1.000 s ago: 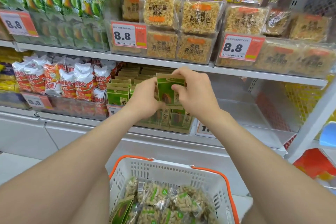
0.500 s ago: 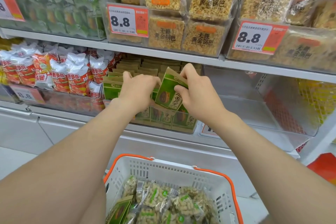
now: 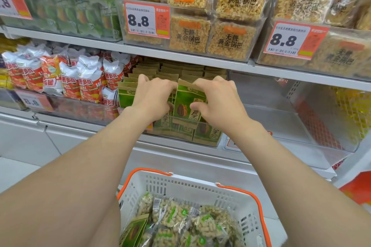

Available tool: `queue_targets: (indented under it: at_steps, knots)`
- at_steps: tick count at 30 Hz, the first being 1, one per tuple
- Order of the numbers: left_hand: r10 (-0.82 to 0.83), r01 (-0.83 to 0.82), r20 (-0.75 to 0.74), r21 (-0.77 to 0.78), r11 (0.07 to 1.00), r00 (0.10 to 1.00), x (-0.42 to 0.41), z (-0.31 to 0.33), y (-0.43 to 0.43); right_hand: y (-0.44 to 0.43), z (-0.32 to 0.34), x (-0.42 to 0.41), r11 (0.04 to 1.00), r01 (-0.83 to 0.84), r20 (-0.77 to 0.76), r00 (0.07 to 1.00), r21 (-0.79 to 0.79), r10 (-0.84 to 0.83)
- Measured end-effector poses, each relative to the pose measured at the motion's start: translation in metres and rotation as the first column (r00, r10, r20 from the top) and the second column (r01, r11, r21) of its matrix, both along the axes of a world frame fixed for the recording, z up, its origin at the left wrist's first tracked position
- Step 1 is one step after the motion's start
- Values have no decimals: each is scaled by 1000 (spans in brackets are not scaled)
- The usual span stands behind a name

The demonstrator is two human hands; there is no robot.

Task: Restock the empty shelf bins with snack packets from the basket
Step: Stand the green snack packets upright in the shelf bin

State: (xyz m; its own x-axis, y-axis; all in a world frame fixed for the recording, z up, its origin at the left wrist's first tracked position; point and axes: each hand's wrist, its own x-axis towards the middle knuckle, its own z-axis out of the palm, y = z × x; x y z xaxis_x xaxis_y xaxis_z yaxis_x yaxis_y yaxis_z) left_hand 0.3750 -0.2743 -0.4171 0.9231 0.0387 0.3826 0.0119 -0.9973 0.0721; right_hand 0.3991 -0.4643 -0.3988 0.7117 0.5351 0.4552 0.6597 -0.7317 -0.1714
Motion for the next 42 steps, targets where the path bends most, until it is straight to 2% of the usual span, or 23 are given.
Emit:
queue_targets:
  at_steps: [4,12,17,20,23,25,28,31,33,37,39,42]
  knots:
    - [18,-17,18,-42,999,1000,3,-4,5,11,-8,1,1000,1,-9,1000,-19,-2]
    - [6,10,69,-223,975,998,12,-6,24,28,-9,10,961,56,57,997,-271,-42]
    - [-5,22,75,-222,975,997,12,-13,24,39,-15,9,912,61,58,997,-407,-41]
    - [6,17,104,-223,975,995,9,-12,22,38,-22,8,918,107,146,988,-382,-54]
    - [6,27,137,-240,970,991,6,-11,18,35,-30,9,938,274,280,937,-214,-210]
    - [3,32,143,-241,970,990,4,-12,15,37,-32,9,935,325,234,929,-146,-287]
    - [-38,73,142,-252,965,989,1,-6,4,37,-37,11,950,286,163,951,-126,-264]
    - [-138,155,84,-257,954,987,-6,2,-10,29,-47,10,961,270,162,953,-68,-256]
    - [-199,195,-8,-177,965,980,-9,-3,-16,21,-47,9,952,299,76,953,-68,-294]
    - [-167,180,-177,63,982,970,-6,-20,-24,2,-41,10,917,325,-143,921,-233,-362]
    - [-156,171,-193,66,983,969,-6,-21,-27,-4,-44,12,922,283,-180,925,-264,-336]
    - [-161,163,-205,-5,987,966,-8,-16,-29,-6,-43,11,948,280,-166,938,-150,-304]
